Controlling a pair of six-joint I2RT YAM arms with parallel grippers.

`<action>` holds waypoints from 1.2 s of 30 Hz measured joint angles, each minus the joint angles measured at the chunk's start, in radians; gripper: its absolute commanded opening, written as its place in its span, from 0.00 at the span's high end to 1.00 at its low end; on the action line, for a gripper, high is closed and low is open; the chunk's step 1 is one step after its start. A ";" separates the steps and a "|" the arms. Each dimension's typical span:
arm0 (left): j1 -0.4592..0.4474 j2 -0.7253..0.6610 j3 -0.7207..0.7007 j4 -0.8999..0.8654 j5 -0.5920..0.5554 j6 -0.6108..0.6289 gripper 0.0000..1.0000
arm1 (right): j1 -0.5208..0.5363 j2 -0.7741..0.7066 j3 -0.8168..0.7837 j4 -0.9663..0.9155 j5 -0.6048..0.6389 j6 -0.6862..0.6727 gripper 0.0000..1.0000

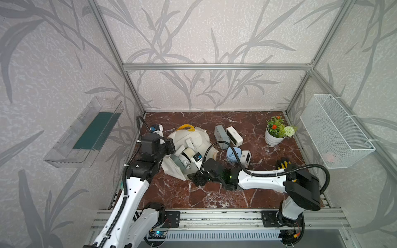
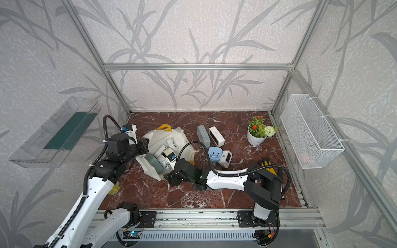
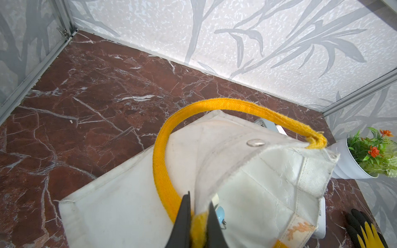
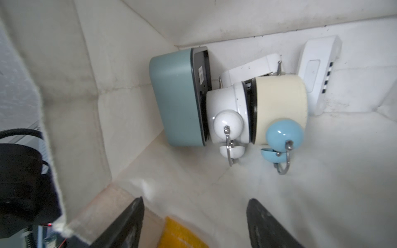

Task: Take the alarm clock out of the canvas bag
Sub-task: Place the alarm at the center of the board, then pick up the alarm from the canvas bag.

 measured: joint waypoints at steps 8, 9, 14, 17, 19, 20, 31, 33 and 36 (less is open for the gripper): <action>0.002 -0.017 -0.026 0.027 0.043 0.003 1.00 | -0.027 -0.018 0.005 -0.040 0.122 -0.089 0.18; 0.002 -0.018 -0.026 0.028 0.045 0.003 1.00 | -0.035 -0.018 0.005 -0.040 0.124 -0.093 0.18; 0.002 -0.018 -0.026 0.029 0.052 0.011 1.00 | -0.095 -0.018 0.008 -0.042 0.121 -0.115 0.20; 0.002 -0.018 -0.026 0.029 0.052 0.015 1.00 | -0.122 -0.010 0.031 -0.048 0.112 -0.125 0.22; 0.002 -0.018 -0.026 0.029 0.052 0.016 1.00 | -0.132 0.006 0.055 -0.048 0.107 -0.138 0.24; 0.002 -0.018 -0.026 0.029 0.052 0.016 1.00 | -0.134 0.018 0.069 -0.048 0.105 -0.145 0.24; 0.002 -0.020 -0.026 0.029 0.052 0.018 1.00 | -0.161 0.165 0.146 -0.079 0.044 -0.200 0.32; 0.002 -0.020 -0.026 0.029 0.053 0.018 1.00 | -0.175 0.180 0.159 -0.085 0.038 -0.205 0.32; 0.002 -0.020 -0.026 0.029 0.058 0.019 1.00 | -0.187 0.192 0.169 -0.093 0.027 -0.210 0.35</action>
